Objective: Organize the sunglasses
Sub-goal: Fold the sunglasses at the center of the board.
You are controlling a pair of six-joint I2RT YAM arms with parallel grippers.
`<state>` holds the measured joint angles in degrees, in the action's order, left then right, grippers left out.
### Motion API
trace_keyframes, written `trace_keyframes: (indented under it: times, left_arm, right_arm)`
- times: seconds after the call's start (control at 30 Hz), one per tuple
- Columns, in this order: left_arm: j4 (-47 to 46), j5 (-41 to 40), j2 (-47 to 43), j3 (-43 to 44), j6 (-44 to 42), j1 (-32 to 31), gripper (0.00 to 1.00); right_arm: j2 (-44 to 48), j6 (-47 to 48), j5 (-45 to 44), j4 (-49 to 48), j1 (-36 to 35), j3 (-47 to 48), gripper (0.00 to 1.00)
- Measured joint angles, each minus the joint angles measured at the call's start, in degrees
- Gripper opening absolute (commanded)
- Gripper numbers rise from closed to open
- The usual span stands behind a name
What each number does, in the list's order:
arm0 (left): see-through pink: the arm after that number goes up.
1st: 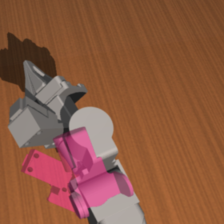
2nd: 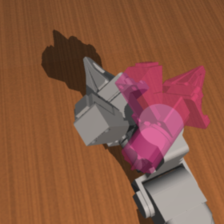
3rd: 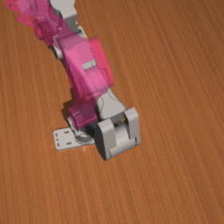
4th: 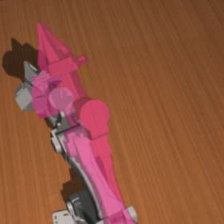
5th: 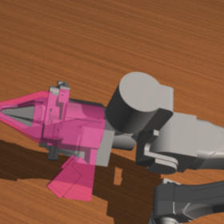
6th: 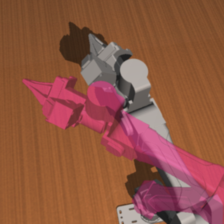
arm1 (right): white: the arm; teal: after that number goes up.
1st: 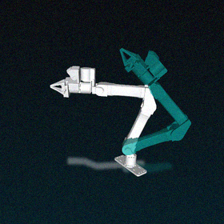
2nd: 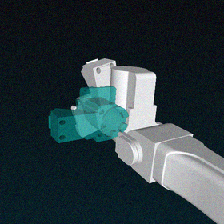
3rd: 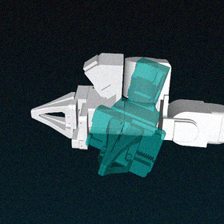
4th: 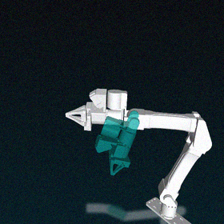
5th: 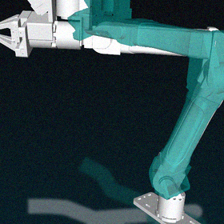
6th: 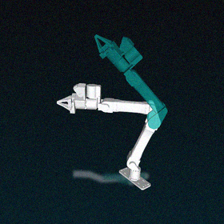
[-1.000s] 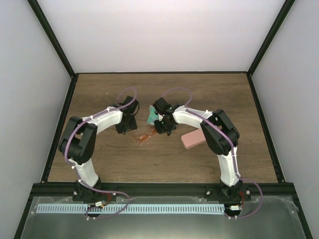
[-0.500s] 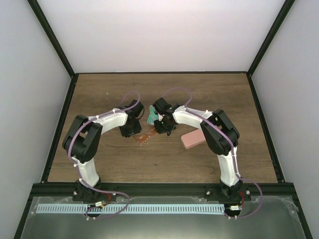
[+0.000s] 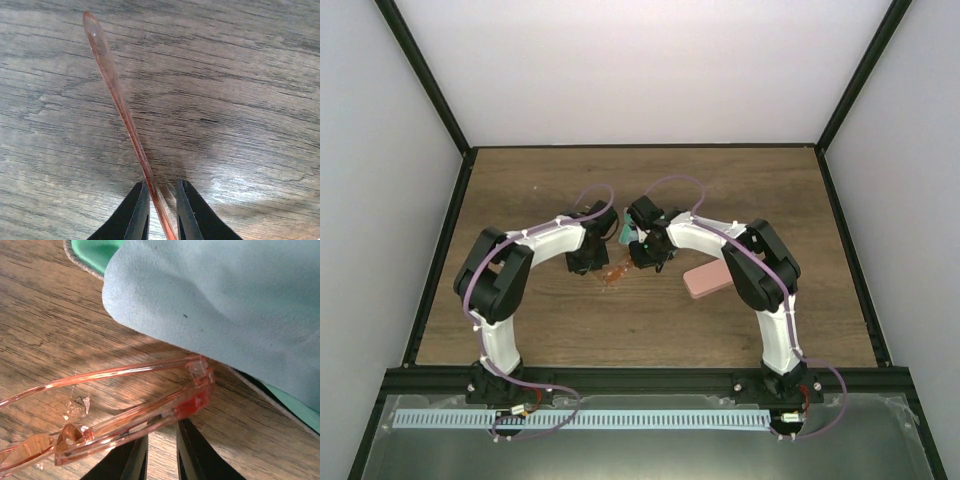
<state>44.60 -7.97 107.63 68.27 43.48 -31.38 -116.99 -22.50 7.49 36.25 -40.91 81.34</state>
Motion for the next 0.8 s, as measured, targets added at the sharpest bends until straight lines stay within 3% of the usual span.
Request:
trace_keyframes:
  times: [0.33,0.57,0.8]
  left_arm:
    - [0.31,-4.00,0.42,0.39,-6.21,-1.51,0.15]
    - [0.42,-9.09,0.28,-0.46,-11.58,-2.71,0.18]
    - [-2.60,-9.16,-1.68,-3.10,-18.10,-2.73,0.23]
  right_arm:
    - [-1.81,1.05,0.00,0.92,0.11,2.82,0.18]
    - [-4.22,2.10,-0.42,1.22,0.11,6.54,0.19]
    - [-4.96,2.47,-0.39,1.42,0.11,7.67,0.19]
